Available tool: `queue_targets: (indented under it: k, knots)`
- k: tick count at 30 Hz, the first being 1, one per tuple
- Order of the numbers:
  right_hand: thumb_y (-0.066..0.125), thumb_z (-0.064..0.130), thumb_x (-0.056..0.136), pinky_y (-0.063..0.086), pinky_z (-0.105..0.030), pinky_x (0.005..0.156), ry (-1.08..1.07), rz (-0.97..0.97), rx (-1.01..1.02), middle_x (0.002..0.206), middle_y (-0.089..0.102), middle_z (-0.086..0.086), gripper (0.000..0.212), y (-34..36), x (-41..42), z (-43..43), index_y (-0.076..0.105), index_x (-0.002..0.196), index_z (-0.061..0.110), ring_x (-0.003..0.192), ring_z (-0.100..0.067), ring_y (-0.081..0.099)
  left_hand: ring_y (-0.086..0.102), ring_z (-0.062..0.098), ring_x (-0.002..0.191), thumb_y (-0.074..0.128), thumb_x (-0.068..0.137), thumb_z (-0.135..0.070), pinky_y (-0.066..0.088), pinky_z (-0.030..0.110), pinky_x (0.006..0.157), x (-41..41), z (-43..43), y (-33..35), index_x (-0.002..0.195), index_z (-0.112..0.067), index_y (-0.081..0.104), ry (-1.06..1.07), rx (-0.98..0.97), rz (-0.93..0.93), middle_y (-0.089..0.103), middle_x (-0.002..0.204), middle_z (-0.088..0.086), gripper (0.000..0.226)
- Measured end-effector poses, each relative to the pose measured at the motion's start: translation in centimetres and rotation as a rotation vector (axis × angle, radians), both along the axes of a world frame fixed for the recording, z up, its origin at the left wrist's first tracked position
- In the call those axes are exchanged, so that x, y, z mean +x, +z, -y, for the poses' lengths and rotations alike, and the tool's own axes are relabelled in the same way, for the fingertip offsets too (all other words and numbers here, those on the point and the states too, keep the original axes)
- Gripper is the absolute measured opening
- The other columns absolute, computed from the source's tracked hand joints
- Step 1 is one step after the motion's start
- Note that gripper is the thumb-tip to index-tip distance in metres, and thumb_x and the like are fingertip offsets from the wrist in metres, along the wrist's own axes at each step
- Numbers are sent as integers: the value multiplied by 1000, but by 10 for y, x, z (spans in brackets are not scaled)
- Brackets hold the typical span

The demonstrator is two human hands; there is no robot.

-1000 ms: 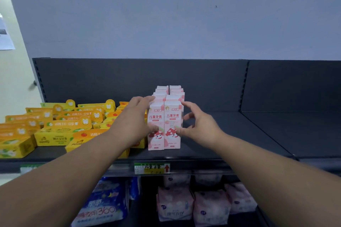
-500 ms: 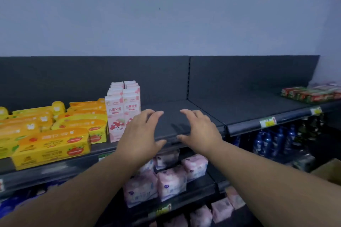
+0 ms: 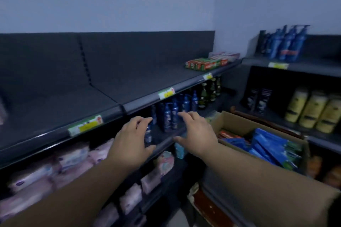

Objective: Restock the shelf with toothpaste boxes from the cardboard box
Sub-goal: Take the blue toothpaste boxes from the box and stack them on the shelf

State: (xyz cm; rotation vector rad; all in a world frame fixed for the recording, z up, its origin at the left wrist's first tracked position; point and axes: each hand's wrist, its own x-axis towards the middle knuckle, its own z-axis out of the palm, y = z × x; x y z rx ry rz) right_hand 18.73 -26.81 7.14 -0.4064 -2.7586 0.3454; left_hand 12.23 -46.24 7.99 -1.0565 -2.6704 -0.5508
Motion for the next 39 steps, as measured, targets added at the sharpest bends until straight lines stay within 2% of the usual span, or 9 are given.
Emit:
queue_targets:
  k: [8, 14, 21, 27, 32, 36, 39]
  knots:
    - [68, 46, 83, 41, -41, 104, -334, 110, -119, 144, 38, -2, 76, -49, 115, -198, 32, 147, 28, 131, -28, 40, 31, 14, 133, 65, 85, -46, 33, 30, 107, 55, -201, -54, 149, -32, 22, -199, -56, 168, 25, 146, -12, 78]
    - [66, 42, 88, 43, -40, 102, -480, 157, -192, 147, 34, -1, 75, -71, 176, -286, 27, 150, 29, 132, -26, 40, 34, 14, 132, 67, 82, -43, 31, 30, 109, 81, -295, -82, 147, -30, 28, -277, -92, 231, 29, 143, -10, 77]
    - [67, 39, 87, 46, -37, 98, -515, 127, -334, 147, 37, 2, 69, -104, 198, -319, 33, 147, 32, 124, -21, 49, 30, 16, 135, 60, 87, -45, 32, 34, 109, 83, -362, -103, 149, -31, 23, -342, -174, 266, 25, 149, -8, 74]
    - [68, 35, 89, 44, -29, 99, -529, 76, -412, 143, 43, 4, 60, -131, 197, -328, 41, 143, 30, 126, -16, 48, 33, 19, 135, 59, 90, -41, 34, 34, 108, 58, -411, -131, 147, -26, 28, -353, -223, 360, 34, 150, -3, 66]
    - [66, 29, 91, 40, -23, 102, -552, 34, -452, 140, 47, 6, 51, -150, 182, -337, 47, 139, 29, 123, -12, 50, 49, 18, 124, 60, 91, -39, 42, 30, 101, 26, -444, -162, 141, -24, 40, -381, -370, 531, 49, 139, 0, 57]
    - [68, 26, 91, 42, -24, 102, -576, 39, -484, 135, 52, 5, 46, -161, 159, -348, 53, 135, 26, 120, -13, 53, 48, 17, 125, 66, 88, -39, 42, 30, 102, 1, -457, -179, 139, -23, 44, -488, -527, 608, 53, 134, 1, 58]
    - [70, 27, 89, 44, -23, 99, -586, 48, -563, 126, 57, 7, 42, -171, 139, -355, 57, 129, 26, 112, -10, 55, 52, 16, 120, 66, 89, -33, 42, 29, 101, -12, -468, -184, 139, -20, 45, -559, -543, 697, 56, 129, 0, 55]
